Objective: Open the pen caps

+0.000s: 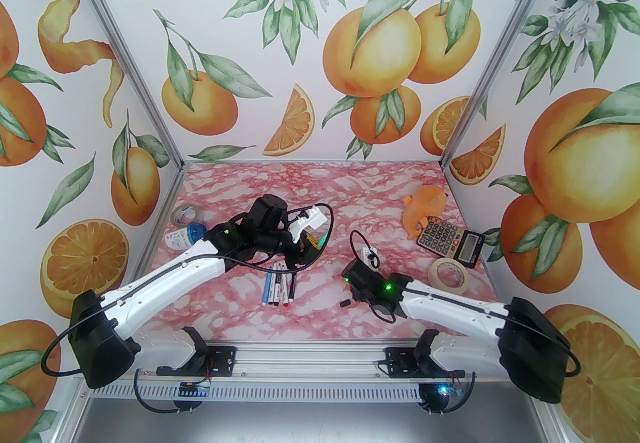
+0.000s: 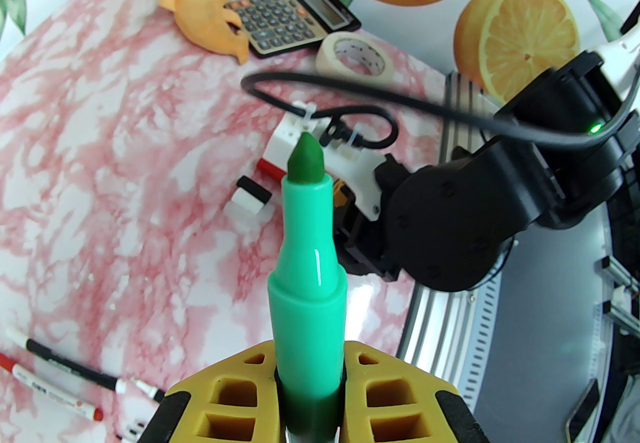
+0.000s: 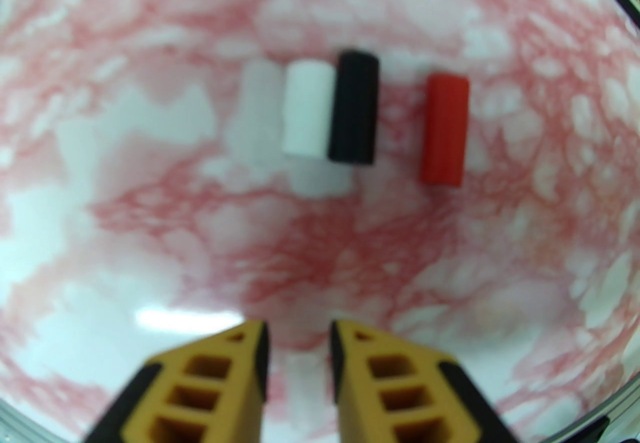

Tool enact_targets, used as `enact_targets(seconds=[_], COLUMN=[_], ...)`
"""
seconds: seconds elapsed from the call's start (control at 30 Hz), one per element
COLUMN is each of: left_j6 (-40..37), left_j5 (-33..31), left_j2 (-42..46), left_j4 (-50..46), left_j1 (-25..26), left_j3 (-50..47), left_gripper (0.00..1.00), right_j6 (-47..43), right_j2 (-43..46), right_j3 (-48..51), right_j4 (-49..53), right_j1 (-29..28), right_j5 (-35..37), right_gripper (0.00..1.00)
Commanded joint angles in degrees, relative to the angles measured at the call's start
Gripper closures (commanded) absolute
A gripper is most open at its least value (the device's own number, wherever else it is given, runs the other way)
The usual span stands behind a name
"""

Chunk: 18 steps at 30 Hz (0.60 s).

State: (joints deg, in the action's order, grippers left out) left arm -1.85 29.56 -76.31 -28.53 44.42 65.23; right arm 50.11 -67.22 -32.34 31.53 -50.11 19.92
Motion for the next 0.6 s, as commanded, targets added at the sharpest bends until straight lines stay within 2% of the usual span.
enact_targets(seconds=[0.0,0.13,0.23,0.33,0.57], left_j6=[1.9,6.2,13.6,20.8,35.8], left_j5=[-0.1,-3.4,-10.5,-17.5,-27.3], left_j2=[-0.3,-0.5,-0.6,-0.2,1.4], left_j4=[0.3,-0.8,-1.1,-0.2,4.5], left_j1=[0.2,1.1,3.0,4.2,4.9], left_j3=[0.8,1.8,0.7,-1.1,-8.7], left_gripper=[0.89,0.88,0.88,0.89,0.90], right_j6=[-2.1,-4.5,-10.3,-13.1,-18.6], right_j2=[3.6,8.3,18.1,23.5,32.5], right_j3=[-2.4,-3.3,-3.4,-4.7,-10.8], right_j4=[2.5,3.0,1.9,3.3,8.7], right_j1=[-0.9,-1.6,-1.6,-1.7,-1.6], right_j5=[2.1,0.8,-5.2,-8.9,-17.2], right_gripper=[0.69,0.66,0.59,0.48,0.20])
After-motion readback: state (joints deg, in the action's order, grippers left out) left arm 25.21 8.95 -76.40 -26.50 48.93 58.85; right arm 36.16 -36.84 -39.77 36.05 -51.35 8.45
